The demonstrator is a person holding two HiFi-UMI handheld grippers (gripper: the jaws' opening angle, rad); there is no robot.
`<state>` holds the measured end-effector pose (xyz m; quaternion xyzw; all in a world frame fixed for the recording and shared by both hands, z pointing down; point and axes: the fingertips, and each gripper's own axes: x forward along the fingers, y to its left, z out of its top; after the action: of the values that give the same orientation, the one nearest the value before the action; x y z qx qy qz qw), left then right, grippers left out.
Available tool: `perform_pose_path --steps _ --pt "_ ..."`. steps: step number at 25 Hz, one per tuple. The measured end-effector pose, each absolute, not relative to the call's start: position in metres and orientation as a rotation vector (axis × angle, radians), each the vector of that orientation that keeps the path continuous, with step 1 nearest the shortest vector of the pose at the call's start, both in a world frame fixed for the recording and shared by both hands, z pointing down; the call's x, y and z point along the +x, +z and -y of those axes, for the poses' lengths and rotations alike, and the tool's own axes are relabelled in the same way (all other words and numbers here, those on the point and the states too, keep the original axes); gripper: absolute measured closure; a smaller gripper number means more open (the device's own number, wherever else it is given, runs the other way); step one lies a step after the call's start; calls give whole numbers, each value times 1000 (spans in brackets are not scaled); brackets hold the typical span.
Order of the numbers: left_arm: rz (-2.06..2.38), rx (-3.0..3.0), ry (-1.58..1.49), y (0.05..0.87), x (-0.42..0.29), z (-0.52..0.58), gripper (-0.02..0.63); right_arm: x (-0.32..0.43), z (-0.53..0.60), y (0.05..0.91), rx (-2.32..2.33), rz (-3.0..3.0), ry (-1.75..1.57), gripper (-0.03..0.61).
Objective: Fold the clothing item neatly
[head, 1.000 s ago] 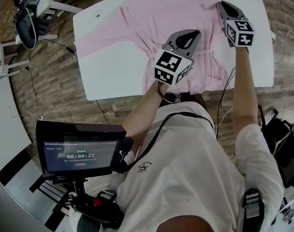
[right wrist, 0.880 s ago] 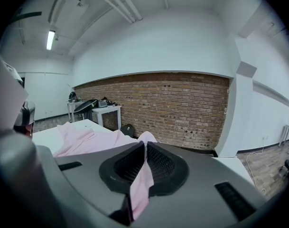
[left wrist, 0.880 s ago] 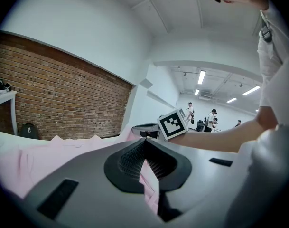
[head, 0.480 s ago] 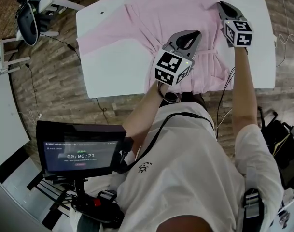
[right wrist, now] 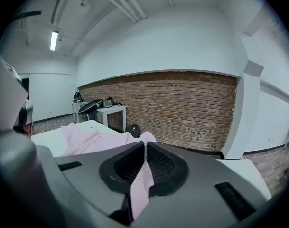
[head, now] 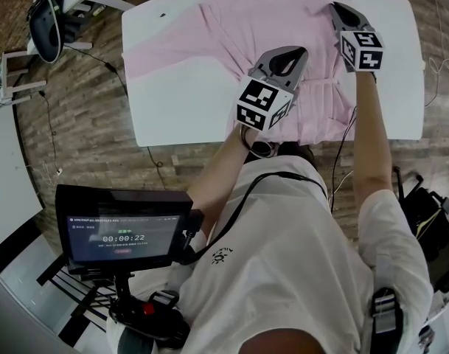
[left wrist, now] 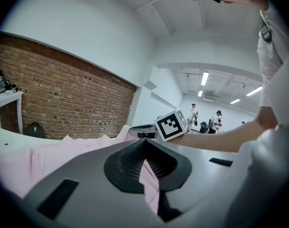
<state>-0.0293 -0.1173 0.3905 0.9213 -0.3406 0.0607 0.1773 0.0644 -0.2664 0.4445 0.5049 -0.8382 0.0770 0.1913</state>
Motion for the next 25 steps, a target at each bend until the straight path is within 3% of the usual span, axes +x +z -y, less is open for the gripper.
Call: perform_pose_path --steps 25 --pt "990 2599 164 390 -35 121 611 48 271 448 1379 2370 215 555"
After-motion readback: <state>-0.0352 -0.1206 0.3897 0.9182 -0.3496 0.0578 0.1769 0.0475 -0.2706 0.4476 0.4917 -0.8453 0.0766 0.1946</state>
